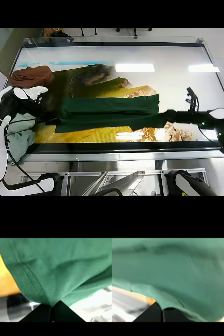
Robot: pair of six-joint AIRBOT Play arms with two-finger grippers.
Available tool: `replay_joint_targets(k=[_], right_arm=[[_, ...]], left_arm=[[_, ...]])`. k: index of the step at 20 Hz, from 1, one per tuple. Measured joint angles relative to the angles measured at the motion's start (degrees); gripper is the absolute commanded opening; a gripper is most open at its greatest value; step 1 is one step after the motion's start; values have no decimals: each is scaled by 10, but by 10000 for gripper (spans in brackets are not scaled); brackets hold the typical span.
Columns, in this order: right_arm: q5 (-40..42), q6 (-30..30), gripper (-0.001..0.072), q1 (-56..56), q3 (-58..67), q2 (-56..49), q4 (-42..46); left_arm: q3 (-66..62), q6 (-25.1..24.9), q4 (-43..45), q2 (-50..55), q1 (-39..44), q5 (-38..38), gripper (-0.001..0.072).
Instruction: Fold the shirts.
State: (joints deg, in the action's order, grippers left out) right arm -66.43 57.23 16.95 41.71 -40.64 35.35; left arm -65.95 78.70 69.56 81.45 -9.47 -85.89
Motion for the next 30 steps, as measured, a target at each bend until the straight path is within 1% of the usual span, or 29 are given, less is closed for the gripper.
replay_joint_targets(k=[2,4,8,9,10,11,12,13,14,15,17,20,23,26,27,29,30], right_arm=[[18,-49,20,-10,52,-79,-50],[36,-85,20,-24,100,-160,-76],[71,-137,26,-46,164,-296,-100],[78,-145,62,-49,174,-318,-103],[84,-150,230,-50,184,-335,-104],[88,-155,320,-50,193,-345,-104],[89,-159,451,-47,204,-349,-104],[90,-162,608,-42,215,-348,-98],[91,-162,690,-35,226,-344,-82],[91,-159,704,-26,235,-337,-62],[82,-129,704,-9,245,-325,-13],[38,-88,704,3,243,-324,47],[11,-72,704,1,228,-338,74],[0,-67,702,-13,221,-359,71],[0,-67,645,-19,220,-367,65],[19,-67,145,-33,219,-381,68],[25,-70,82,-39,218,-387,67]], left_arm=[[-50,2,-15,31,2,12,7],[-97,3,-37,73,3,30,7],[-176,4,-64,167,10,65,9],[-193,4,-67,189,11,70,10],[-209,4,-69,209,12,70,12],[-222,4,-71,226,13,70,238],[-235,4,-73,239,14,66,656],[-246,4,-73,249,14,64,694],[-257,4,-74,256,13,58,695],[-269,4,-75,261,12,54,694],[-297,4,-76,267,10,38,694],[-343,12,-78,271,12,7,694],[-383,19,-82,272,23,-16,694],[-410,26,-82,273,41,-28,693],[-414,26,-82,273,49,-30,693],[-421,28,-83,273,67,-30,692],[-423,28,-83,273,78,-27,598]])
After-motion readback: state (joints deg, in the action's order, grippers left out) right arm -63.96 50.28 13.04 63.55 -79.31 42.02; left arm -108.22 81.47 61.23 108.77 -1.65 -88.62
